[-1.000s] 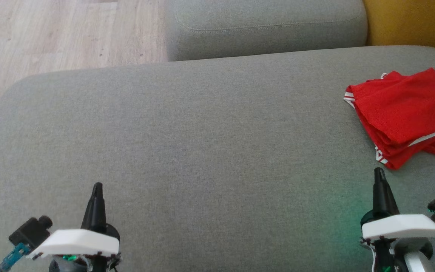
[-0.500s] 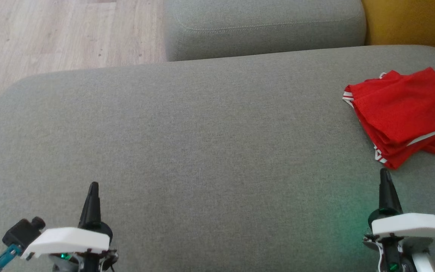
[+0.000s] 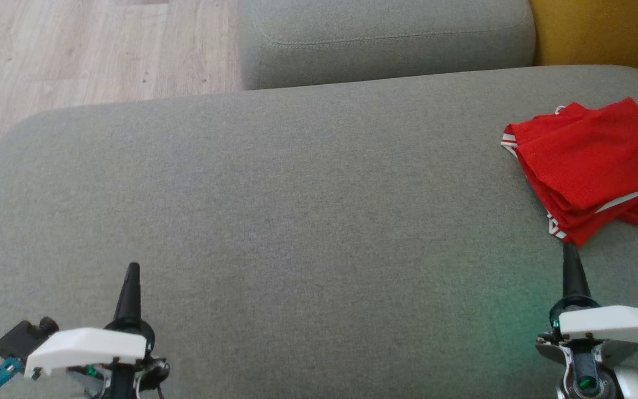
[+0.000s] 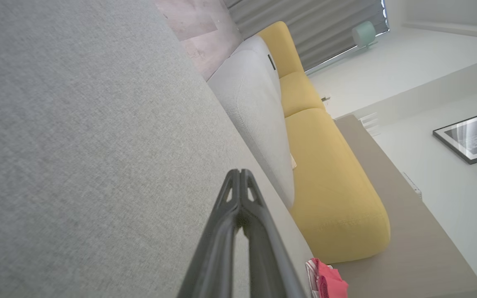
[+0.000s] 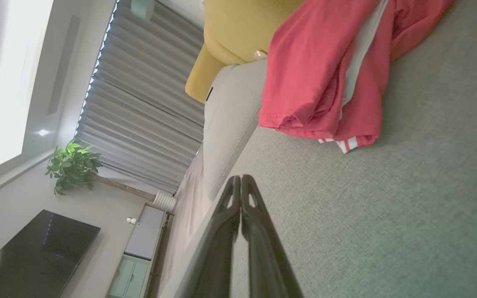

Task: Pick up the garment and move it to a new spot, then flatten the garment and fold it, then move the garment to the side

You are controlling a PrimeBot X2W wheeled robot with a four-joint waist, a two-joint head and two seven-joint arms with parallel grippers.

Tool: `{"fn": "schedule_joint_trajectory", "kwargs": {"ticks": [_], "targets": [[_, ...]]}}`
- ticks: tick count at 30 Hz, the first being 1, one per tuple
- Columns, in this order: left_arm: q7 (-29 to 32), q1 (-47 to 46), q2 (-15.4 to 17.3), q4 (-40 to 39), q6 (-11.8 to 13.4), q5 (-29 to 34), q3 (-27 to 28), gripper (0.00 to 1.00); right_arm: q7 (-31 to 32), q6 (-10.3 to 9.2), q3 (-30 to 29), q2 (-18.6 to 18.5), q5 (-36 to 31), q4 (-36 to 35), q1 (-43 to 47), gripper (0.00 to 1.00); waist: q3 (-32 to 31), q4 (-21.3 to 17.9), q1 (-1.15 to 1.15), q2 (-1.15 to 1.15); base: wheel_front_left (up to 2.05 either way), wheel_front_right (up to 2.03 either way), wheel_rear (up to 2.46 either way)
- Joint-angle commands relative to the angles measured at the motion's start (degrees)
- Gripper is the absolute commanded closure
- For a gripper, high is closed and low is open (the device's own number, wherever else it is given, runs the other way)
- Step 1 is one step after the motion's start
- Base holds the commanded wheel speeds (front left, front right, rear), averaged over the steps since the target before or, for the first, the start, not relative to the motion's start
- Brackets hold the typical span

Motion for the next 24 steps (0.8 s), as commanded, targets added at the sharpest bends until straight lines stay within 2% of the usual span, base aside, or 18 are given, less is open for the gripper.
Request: {"fn": "schedule_joint_trajectory", "kwargs": {"ticks": [1, 24], "targets": [[0.5, -3.6, 0.9, -1.6, -0.7, -1.6, 1.8, 1.0, 0.7, -0.03, 0.3, -0.5, 1.9, -2.2, -2.9, 1.0, 0.0, 0.0, 0.0, 0.0, 0.0, 0.0, 0.0], [4.6, -5.5, 1.0, -0.2, -2.2, -15.2, 4.3, 1.0, 4.7, -0.04, -1.4, -0.6, 16.4, -2.8, -3.5, 1.0, 0.0, -0.4, 0.0, 0.0, 0.0, 0.0, 0.0]]}}
